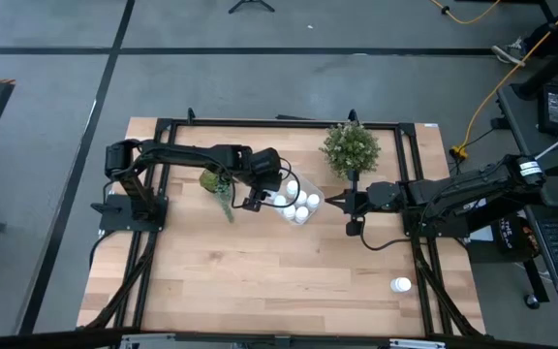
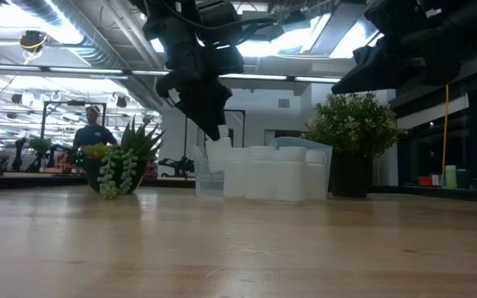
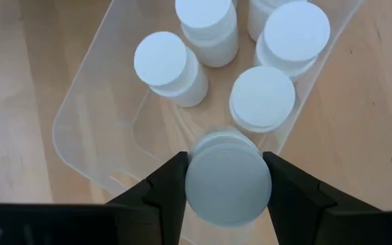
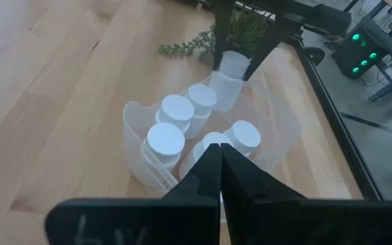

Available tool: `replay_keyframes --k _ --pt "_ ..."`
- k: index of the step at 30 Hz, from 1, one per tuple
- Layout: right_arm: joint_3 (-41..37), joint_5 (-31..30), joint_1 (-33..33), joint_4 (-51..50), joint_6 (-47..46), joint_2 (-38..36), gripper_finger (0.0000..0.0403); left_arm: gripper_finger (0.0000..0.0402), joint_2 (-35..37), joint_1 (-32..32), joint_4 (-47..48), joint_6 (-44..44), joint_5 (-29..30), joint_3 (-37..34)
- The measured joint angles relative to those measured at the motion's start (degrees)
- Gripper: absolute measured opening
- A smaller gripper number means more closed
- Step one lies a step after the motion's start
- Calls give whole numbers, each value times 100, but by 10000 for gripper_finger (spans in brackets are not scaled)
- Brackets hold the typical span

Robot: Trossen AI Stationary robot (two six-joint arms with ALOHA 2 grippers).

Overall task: Pick and place pill bottles into a basket
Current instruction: Put the left pill bottle into the transparent bin

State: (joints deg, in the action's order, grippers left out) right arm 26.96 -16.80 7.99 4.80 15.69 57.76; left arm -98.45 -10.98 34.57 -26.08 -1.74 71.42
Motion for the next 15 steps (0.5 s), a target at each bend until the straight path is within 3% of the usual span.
replay_keyframes --k 15 --pt "0 1 0 1 -1 0 4 164 -358 0 26 -21 48 0"
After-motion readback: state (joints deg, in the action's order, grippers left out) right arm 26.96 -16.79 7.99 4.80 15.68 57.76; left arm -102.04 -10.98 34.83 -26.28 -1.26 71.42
